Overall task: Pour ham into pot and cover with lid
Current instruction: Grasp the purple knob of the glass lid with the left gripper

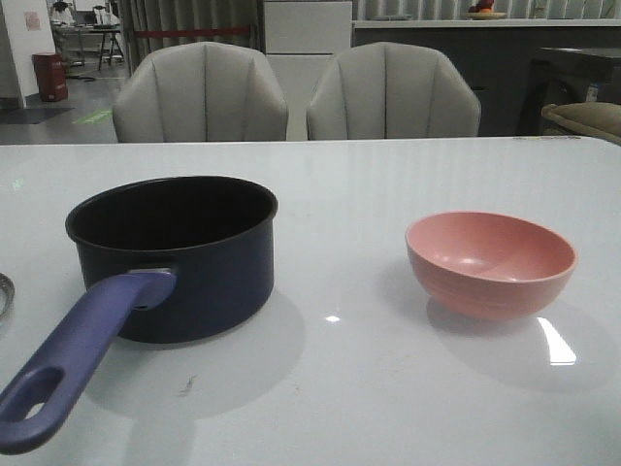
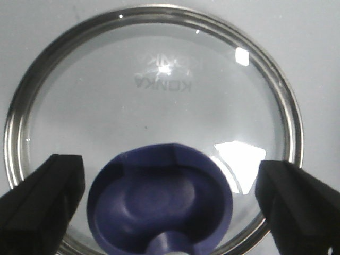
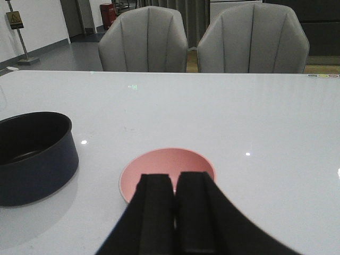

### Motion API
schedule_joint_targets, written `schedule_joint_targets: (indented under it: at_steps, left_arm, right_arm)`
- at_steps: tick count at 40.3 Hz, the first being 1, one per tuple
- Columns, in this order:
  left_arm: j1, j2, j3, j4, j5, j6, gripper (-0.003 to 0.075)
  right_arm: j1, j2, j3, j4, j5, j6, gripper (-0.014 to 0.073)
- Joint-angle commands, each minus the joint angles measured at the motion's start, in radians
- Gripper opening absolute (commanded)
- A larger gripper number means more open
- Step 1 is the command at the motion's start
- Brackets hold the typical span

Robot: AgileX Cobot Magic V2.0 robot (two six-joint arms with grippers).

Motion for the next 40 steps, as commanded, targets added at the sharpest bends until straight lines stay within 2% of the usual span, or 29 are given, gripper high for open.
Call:
schedule_joint_targets:
  at_steps: [1, 8, 12, 40]
  left_arm:
    - [0.001, -0.038, -0.040, -0.009, 0.003, -0.001, 0.0644]
    - [0.001, -0.038, -0.042, -0.009, 0.010, -0.001, 0.0467]
    - [0.001, -0.038, -0.042, -0.009, 0.014, -0.001, 0.0412]
    - [0.001, -0.042, -0.067, 0.016, 0.033, 0.006, 0.0407]
  right_arm:
    - [0.000, 0.011, -0.029, 0.004, -0.085, -0.005, 0.0150]
    - [0.000, 0.011, -0.029, 0.004, -0.085, -0.005, 0.0150]
    - [0.000, 0.011, -0.029, 0.004, -0.085, -0.005, 0.0150]
    - [0.000, 0.011, -0.029, 0.004, -0.085, -0.005, 0.0150]
